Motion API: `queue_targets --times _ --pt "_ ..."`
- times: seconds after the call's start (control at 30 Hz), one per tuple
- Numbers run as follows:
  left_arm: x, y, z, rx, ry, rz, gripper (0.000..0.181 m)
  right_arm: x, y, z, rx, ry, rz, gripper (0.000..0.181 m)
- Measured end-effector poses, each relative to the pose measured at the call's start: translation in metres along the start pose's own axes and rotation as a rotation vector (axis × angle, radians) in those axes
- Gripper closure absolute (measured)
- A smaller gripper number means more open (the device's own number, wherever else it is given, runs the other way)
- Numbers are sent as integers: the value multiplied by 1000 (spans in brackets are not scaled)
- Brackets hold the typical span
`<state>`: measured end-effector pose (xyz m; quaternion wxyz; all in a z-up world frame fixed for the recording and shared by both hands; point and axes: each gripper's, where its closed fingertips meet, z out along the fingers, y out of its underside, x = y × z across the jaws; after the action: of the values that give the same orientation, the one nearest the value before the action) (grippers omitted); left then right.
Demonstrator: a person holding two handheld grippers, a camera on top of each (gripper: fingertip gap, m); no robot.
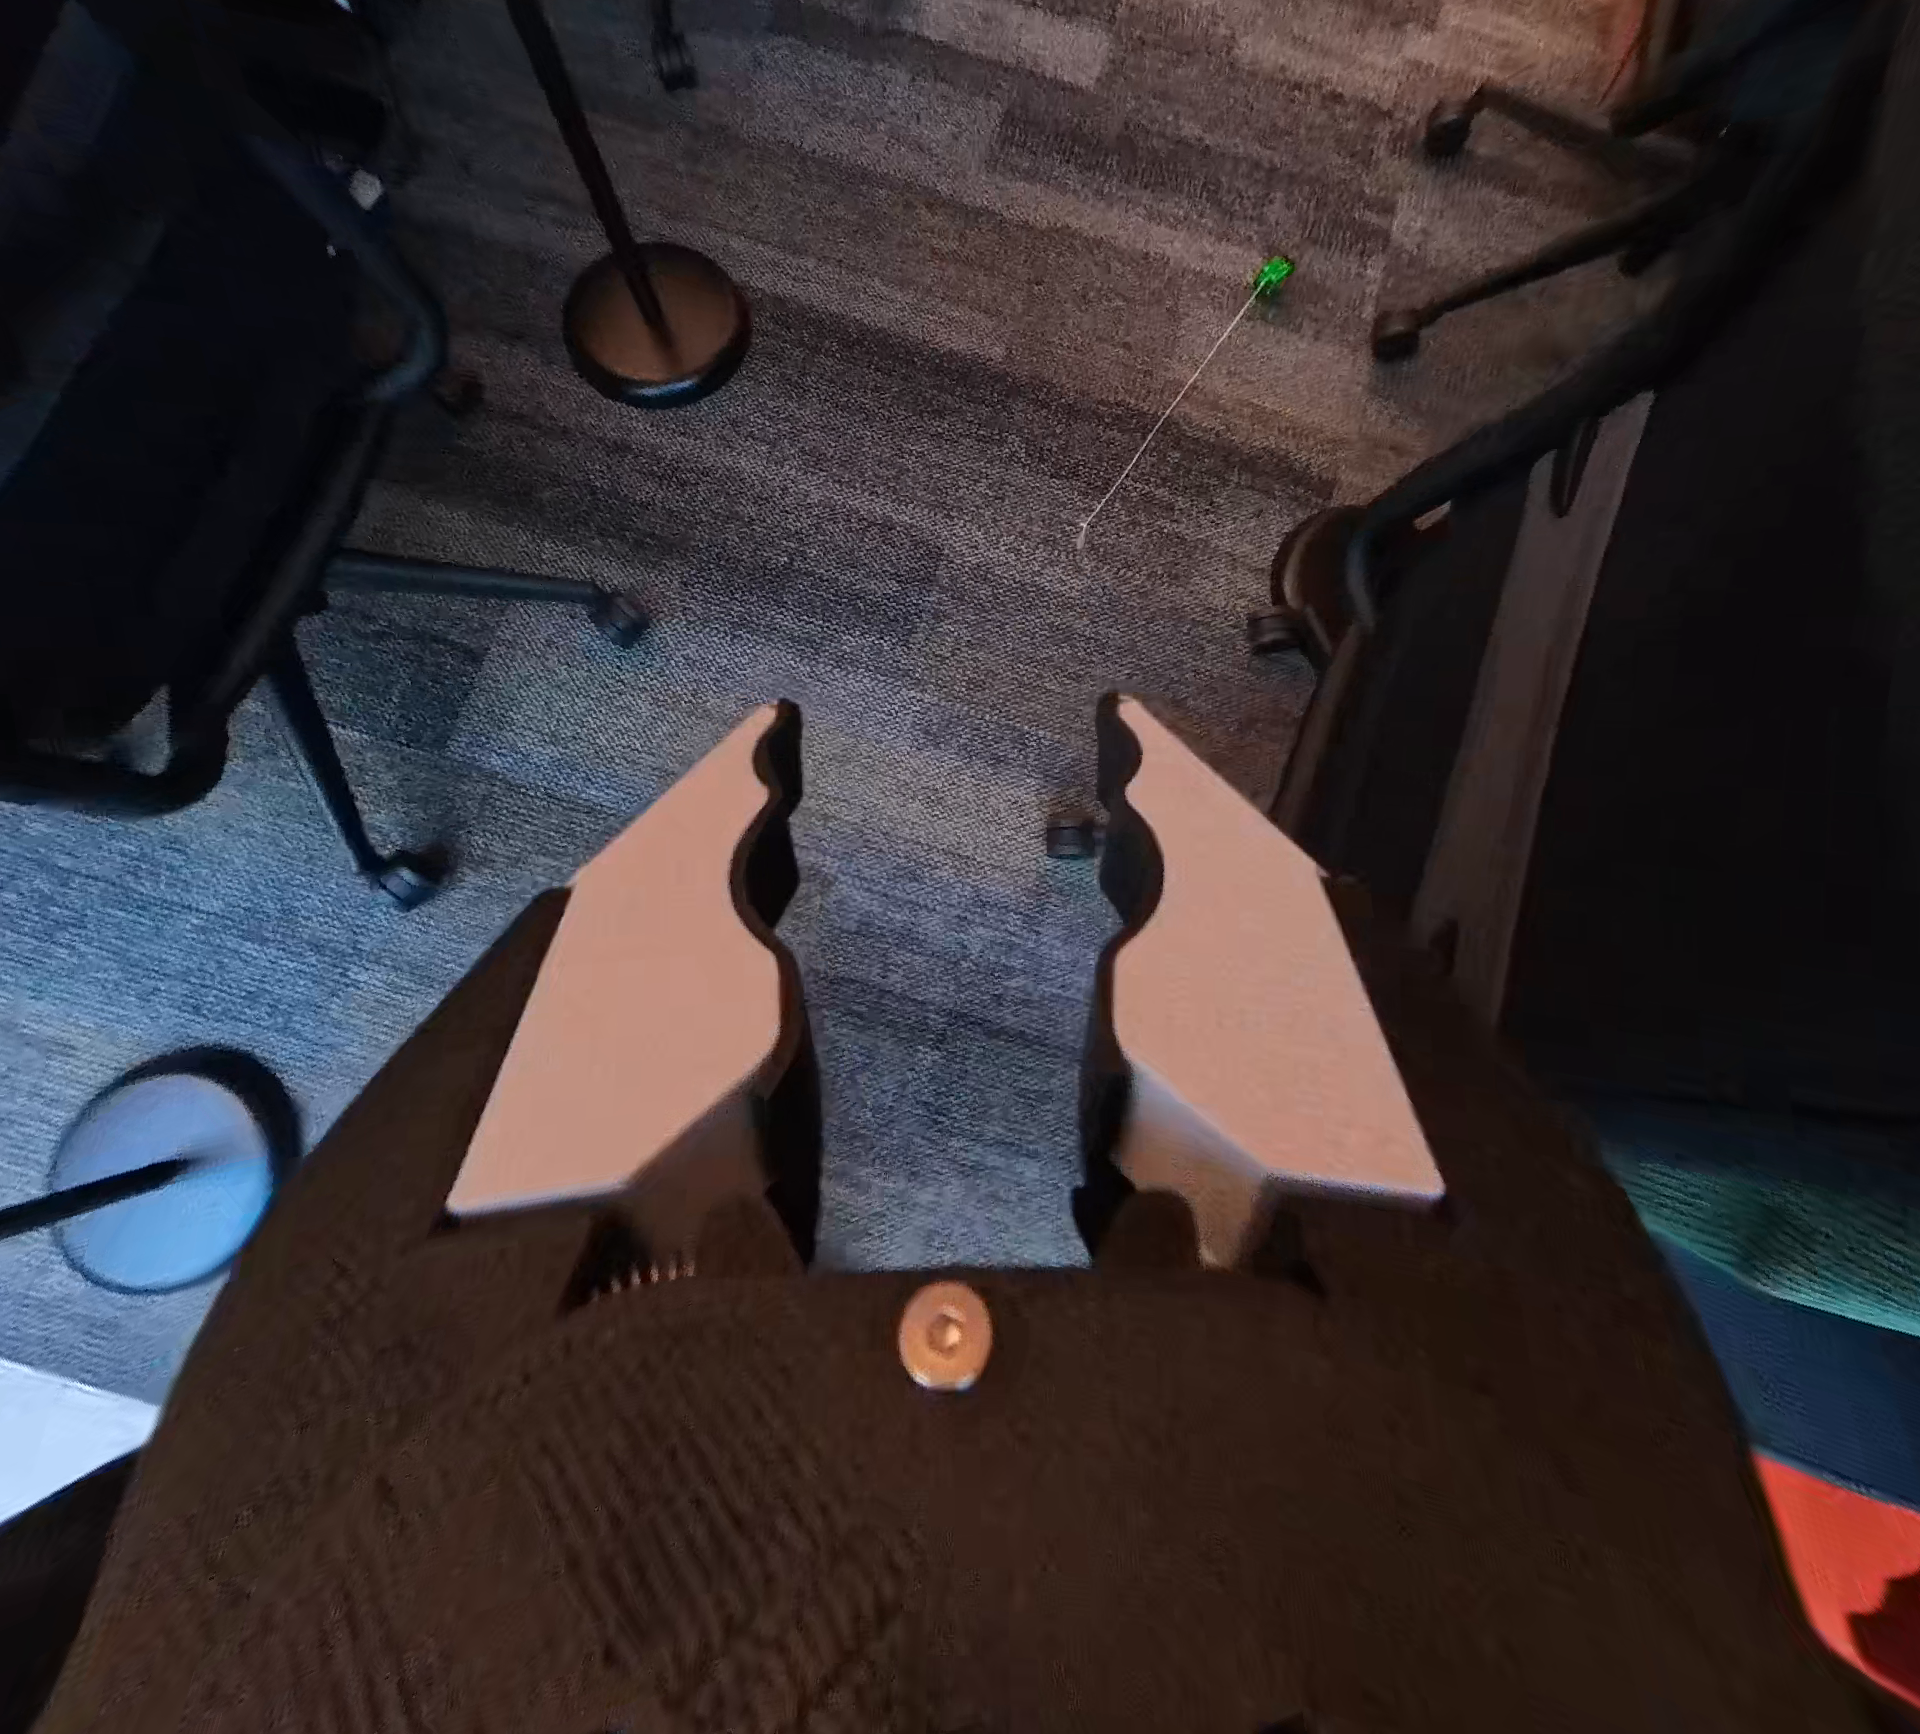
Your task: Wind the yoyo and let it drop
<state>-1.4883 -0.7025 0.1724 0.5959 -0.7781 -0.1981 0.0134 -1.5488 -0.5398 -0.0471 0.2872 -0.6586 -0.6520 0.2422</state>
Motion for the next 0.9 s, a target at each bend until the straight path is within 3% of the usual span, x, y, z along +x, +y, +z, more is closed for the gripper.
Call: queue_targets --times 0.23,0.37,0.47,0.63,0.83,0.9 --pt "-145 -54 118 3 -3 -26 123 26 -37 102 -170 -89 104 118" --pt "-247 -69 194 20 -66 -21 124 69 -86 186 -210 -134 192 121" --pt "-318 -66 249 -82 -94 -31 123 97 -134 239 -257 -187 307 121" --pt "-428 -97 317 -95 -170 -51 123 160 -216 321 -272 -119 254 118" --pt "-572 -80 421 -324 -172 75 113 227 -298 450 -231 -67 311 109" --pt "-619 -77 456 -408 -169 109 120 246 -313 489 -242 -36 356 108"
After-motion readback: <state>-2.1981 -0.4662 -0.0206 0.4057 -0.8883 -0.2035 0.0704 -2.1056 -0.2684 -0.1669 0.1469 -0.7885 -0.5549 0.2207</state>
